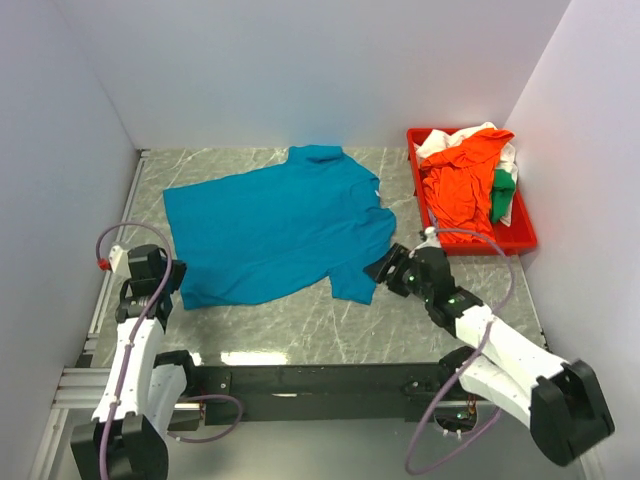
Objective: Fold and stack the t-shirts
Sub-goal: Flatten the tshirt out
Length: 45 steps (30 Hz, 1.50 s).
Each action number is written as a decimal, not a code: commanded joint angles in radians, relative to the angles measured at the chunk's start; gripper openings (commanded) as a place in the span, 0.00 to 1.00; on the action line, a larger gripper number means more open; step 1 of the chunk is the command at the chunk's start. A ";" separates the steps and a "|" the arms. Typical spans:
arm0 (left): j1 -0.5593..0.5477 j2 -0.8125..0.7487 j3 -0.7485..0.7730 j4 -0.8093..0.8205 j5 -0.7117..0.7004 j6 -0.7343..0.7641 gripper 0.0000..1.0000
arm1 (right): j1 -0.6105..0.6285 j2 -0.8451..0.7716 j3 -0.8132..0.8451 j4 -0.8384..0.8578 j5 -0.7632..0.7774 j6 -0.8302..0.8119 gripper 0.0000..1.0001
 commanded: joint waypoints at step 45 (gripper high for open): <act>0.006 1.215 0.799 -0.070 -0.090 -0.046 0.15 | 0.010 1.226 1.321 -0.561 0.255 -0.316 0.65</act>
